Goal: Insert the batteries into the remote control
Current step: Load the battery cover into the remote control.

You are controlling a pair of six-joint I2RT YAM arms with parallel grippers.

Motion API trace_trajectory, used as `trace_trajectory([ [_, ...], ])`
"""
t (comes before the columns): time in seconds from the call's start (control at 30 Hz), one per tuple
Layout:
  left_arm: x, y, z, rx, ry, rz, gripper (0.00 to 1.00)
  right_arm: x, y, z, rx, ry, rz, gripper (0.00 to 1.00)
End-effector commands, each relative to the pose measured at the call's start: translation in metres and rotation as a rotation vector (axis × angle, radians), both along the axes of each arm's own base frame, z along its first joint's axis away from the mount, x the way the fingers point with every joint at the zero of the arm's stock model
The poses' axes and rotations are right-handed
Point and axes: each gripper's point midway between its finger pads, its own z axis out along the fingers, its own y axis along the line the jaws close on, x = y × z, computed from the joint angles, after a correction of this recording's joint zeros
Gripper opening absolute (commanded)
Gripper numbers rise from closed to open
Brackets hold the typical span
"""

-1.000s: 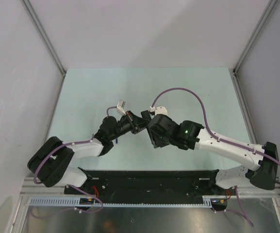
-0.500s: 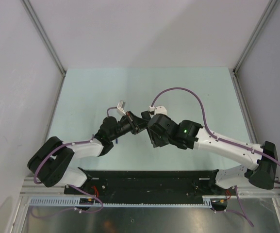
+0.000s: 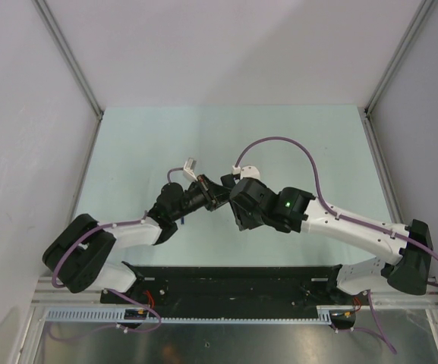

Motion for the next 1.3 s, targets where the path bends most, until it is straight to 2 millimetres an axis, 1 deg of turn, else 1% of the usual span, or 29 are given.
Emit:
trace_trajectory([
  [0.0,-0.008,-0.004,0.039,-0.096,-0.075,-0.029,0.0,0.008,0.004,0.023,0.067,-0.042,-0.028,0.43],
  [0.1,-0.008,-0.003,0.037,-0.092,-0.073,-0.028,0.0,0.008,0.002,0.028,0.079,-0.05,-0.039,0.51],
  [0.17,-0.008,-0.004,0.036,-0.091,-0.071,-0.029,0.0,0.009,0.001,0.031,0.089,-0.055,-0.049,0.54],
  [0.4,-0.008,-0.003,0.036,-0.089,-0.073,-0.024,0.0,0.012,-0.003,0.039,0.118,-0.067,-0.067,0.58],
  [0.53,-0.007,-0.003,0.033,-0.085,-0.069,-0.023,0.0,0.011,-0.004,0.061,0.197,-0.098,-0.07,0.61],
  [0.57,-0.007,-0.003,0.032,-0.083,-0.064,-0.021,0.0,0.011,-0.004,0.07,0.231,-0.11,-0.073,0.63],
  [0.67,-0.006,-0.004,0.033,-0.085,-0.066,-0.024,0.0,0.01,-0.007,0.081,0.276,-0.112,-0.072,0.65],
  [0.77,-0.006,-0.003,0.036,-0.091,-0.067,-0.025,0.0,0.015,-0.02,0.085,0.29,-0.107,-0.118,0.67],
  [0.83,-0.006,-0.001,0.04,-0.1,-0.071,-0.026,0.0,0.025,-0.033,0.081,0.306,-0.09,-0.157,0.68],
  [0.87,-0.006,0.0,0.04,-0.101,-0.071,-0.031,0.0,0.023,-0.027,0.084,0.364,-0.056,-0.121,0.69],
  [0.9,-0.01,0.001,0.042,-0.103,-0.075,-0.051,0.0,0.018,-0.032,0.079,0.4,-0.036,-0.109,0.69],
  [0.93,-0.009,0.003,0.042,-0.103,-0.077,-0.054,0.0,0.017,-0.031,0.082,0.473,0.01,-0.086,0.7],
  [0.97,-0.012,0.004,0.041,-0.104,-0.075,-0.062,0.0,0.021,-0.025,0.091,0.549,-0.004,-0.062,0.73],
  [1.0,-0.014,0.006,0.041,-0.104,-0.075,-0.073,0.0,0.018,-0.027,0.098,0.605,-0.005,-0.045,0.75],
  [1.03,-0.016,0.008,0.043,-0.109,-0.077,-0.082,0.0,0.021,-0.029,0.089,0.635,0.033,-0.059,0.76],
  [1.07,-0.019,0.01,0.039,-0.107,-0.065,-0.087,0.0,0.016,-0.021,0.095,0.689,0.06,-0.001,0.77],
  [1.1,-0.02,0.012,0.04,-0.11,-0.064,-0.092,0.0,0.013,-0.018,0.096,0.712,0.073,0.022,0.78],
  [1.13,-0.023,0.013,0.041,-0.113,-0.066,-0.106,0.0,0.008,-0.012,0.092,0.736,0.1,0.06,0.78],
  [1.2,-0.026,0.014,0.043,-0.121,-0.067,-0.114,0.0,0.005,-0.007,0.088,0.759,0.127,0.079,0.79],
  [1.23,-0.028,0.014,0.044,-0.124,-0.064,-0.12,0.0,0.003,-0.003,0.092,0.788,0.125,0.11,0.79],
  [1.27,-0.028,0.016,0.048,-0.131,-0.072,-0.119,0.0,0.001,-0.001,0.087,0.797,0.144,0.115,0.79],
])
